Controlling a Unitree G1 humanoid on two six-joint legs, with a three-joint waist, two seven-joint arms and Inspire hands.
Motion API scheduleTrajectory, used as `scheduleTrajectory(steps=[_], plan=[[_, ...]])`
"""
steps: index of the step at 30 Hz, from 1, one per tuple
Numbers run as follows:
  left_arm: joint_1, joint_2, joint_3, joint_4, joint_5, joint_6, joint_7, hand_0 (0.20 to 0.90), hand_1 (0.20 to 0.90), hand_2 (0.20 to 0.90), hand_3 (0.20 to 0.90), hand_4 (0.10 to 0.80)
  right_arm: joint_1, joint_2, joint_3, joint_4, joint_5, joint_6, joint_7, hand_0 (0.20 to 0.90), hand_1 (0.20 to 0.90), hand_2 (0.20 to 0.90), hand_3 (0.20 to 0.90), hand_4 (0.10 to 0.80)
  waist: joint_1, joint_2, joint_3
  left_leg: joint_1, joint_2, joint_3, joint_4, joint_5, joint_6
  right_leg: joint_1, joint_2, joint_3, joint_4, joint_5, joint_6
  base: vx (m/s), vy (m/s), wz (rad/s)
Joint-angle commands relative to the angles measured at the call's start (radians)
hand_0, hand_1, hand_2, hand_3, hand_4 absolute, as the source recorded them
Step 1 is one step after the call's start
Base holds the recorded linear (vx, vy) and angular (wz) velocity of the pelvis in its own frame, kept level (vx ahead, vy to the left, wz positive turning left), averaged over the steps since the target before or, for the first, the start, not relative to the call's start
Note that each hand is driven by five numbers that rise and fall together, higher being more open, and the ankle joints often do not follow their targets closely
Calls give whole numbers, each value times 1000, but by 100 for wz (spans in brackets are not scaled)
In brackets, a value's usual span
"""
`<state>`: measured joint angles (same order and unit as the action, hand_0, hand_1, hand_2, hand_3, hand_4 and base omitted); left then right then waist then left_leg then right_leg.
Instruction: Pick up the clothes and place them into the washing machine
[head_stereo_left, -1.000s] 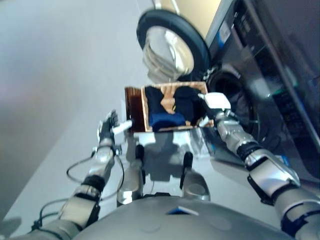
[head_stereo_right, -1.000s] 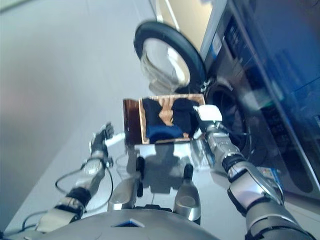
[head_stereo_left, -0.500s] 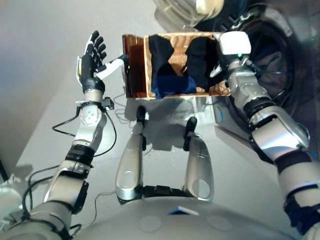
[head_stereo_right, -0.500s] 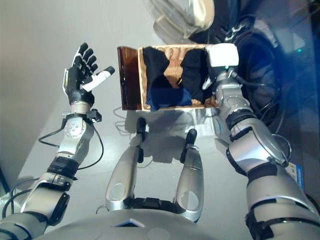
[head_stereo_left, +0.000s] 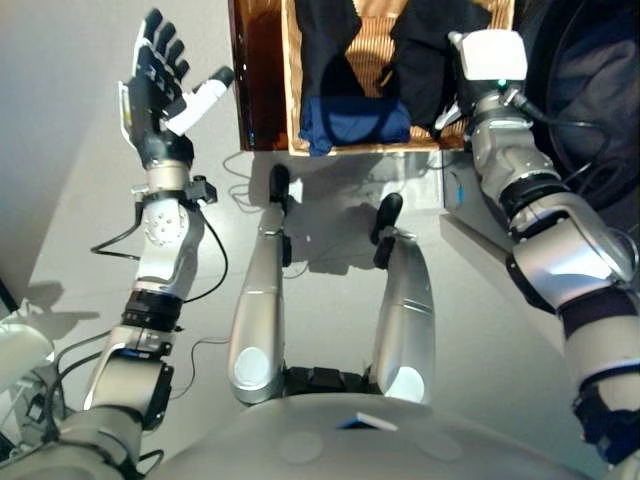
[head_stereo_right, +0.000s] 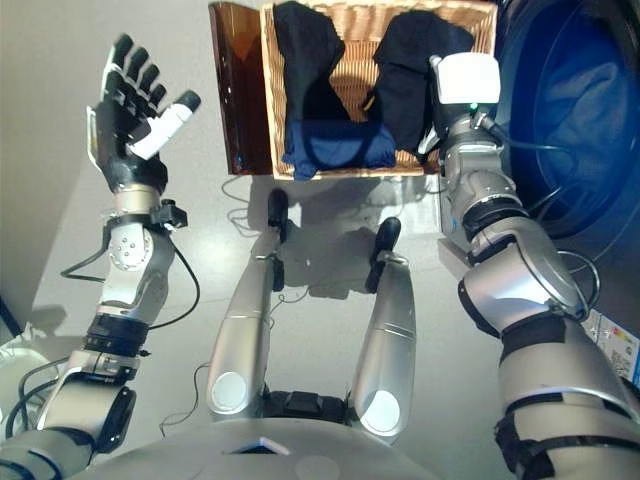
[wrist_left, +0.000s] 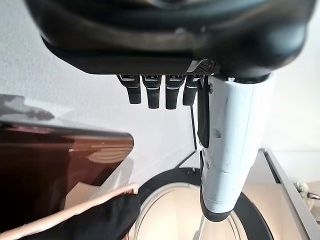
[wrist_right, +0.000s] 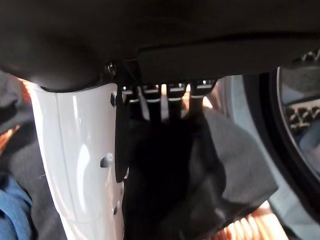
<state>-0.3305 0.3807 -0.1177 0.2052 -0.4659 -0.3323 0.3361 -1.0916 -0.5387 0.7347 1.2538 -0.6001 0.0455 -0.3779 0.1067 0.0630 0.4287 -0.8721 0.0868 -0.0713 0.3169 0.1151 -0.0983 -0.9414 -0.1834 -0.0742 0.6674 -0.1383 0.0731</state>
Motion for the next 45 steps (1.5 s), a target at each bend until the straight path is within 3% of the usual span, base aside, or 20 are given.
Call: scheduleTrajectory(steps=[1,2,3,4,10,11,12,13,28,30,37,45], plan=[[-17,31,73,-161,30,-123,41,900,900,900,900,800,-81,-44,10,27,42,14,-64,900,900,900,900,800,20,31,-94,-67,-16,-16,165,-171,-37,-36,13,-10,-88,70,58,98,-43,16],[-15,29,76,-165,32,-124,44,900,900,900,900,800,-77,-42,8,30,44,14,-64,900,900,900,900,800,21,32,-101,-62,-14,-17,169,-202,-40,-32,13,-9,-77,37,64,-101,6,20],[-11,27,77,-177,38,-125,48,900,900,900,900,800,-78,-40,9,38,42,14,-62,900,900,900,900,800,23,32,-100,-84,-17,-17,164,-169,-38,-55,12,-9,-80,67,58,113,-8,13],[-7,27,76,-188,38,-127,45,900,900,900,900,800,-83,-38,14,47,38,15,-60,900,900,900,900,800,27,35,-107,-79,-17,-18,168,-201,-40,-54,11,-6,-67,30,62,15,-1,10],[21,35,84,-211,48,-135,58,900,900,900,900,800,-111,-49,13,87,64,7,-71,900,900,900,900,800,47,50,-124,-135,-29,-27,186,-204,-40,-108,-1,-1,-28,13,61,25,-4,4],[25,33,83,-213,50,-135,59,900,900,900,900,800,-115,-51,13,87,67,5,-73,639,639,639,639,614,48,52,-127,-135,-30,-28,183,-202,-41,-110,-4,-2,-27,13,62,10,-2,9],[26,33,83,-213,50,-135,59,900,900,900,900,800,-115,-51,13,87,67,5,-74,302,302,302,302,373,48,52,-127,-135,-31,-28,183,-202,-41,-110,-4,-2,-27,13,62,23,-3,7],[39,31,85,-220,51,-137,61,900,900,900,900,800,-129,-52,5,91,78,5,-82,200,200,200,200,300,50,53,-131,-134,-32,-28,172,-196,-41,-109,-7,-3,-28,11,63,18,-4,7],[39,22,71,-188,47,-146,66,900,900,900,900,800,-100,-13,-73,71,202,-33,-118,200,200,200,200,300,58,49,-155,-79,-49,-34,96,-160,-37,-63,-15,-6,-77,29,65,7,-1,3],[29,21,63,-173,44,-148,65,900,900,900,900,800,-85,-5,-94,60,229,-43,-125,200,200,200,200,300,58,47,-151,-62,-51,-29,69,-117,-34,-44,-13,-9,-110,71,61,-96,23,-1],[21,5,37,-59,35,-138,61,900,900,900,900,800,-35,8,-208,-13,378,-84,-154,200,200,200,200,300,49,32,-131,94,-61,-19,-18,-91,-26,105,-5,-8,-199,99,62,-4,5,-2],[57,-16,13,186,39,-93,30,900,900,900,900,800,96,7,-322,-175,463,-125,-176,200,200,200,200,300,19,5,-106,318,-74,1,-125,-70,-9,332,-1,5,-329,143,64,37,29,-4]])
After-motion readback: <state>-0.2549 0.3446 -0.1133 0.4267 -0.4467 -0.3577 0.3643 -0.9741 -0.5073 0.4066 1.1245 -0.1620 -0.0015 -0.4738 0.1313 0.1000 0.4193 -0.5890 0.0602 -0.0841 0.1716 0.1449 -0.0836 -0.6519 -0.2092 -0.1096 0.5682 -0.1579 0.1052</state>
